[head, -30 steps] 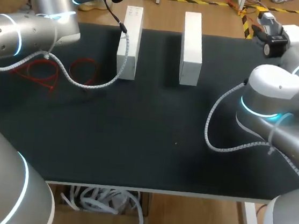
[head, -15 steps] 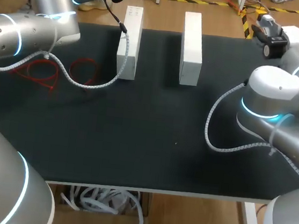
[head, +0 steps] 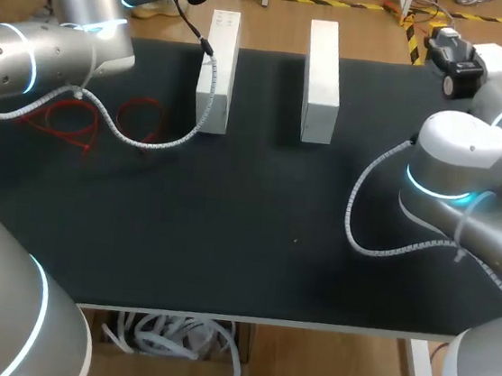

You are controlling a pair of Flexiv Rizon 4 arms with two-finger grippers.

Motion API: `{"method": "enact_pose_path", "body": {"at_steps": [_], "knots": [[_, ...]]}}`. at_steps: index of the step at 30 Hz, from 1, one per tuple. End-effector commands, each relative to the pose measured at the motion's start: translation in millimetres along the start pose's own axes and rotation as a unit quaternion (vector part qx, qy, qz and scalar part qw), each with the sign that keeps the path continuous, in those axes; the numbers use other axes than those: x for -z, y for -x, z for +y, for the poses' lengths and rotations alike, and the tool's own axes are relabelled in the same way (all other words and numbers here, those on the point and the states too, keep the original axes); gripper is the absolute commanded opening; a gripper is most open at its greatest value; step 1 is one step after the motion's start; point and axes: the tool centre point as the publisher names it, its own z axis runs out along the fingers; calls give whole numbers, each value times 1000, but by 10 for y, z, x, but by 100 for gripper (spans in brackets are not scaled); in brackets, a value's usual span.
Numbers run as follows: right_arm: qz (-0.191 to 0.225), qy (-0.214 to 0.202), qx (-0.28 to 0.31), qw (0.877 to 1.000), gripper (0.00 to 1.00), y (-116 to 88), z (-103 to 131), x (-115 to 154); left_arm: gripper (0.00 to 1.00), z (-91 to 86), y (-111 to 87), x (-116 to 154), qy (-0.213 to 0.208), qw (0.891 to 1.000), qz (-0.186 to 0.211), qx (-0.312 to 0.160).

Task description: Grab the tape and strap the tape.

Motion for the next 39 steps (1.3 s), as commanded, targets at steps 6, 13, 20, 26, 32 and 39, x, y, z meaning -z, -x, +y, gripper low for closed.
{"method": "enact_pose_path", "body": {"at_steps": [6,13,20,26,32,39], "knots": [[-4,1,1,1000,0,-2,17,27,0,-7,-21,-6,1,1000,-3,-1],[-6,2,5,1000,0,-4,21,35,0,-7,-21,-6,1,1000,-3,-1],[-3,-3,12,1000,0,-52,9,22,0,-7,-21,-6,1,1000,-3,-1],[3,-8,22,1000,0,-78,15,-7,0,-20,-10,20,49,998,-24,-9],[3,-14,38,999,0,-103,5,-29,0,-23,8,-6,170,985,-19,11],[1,-18,48,999,0,-117,8,-40,0,27,8,-116,264,964,10,22]]}}
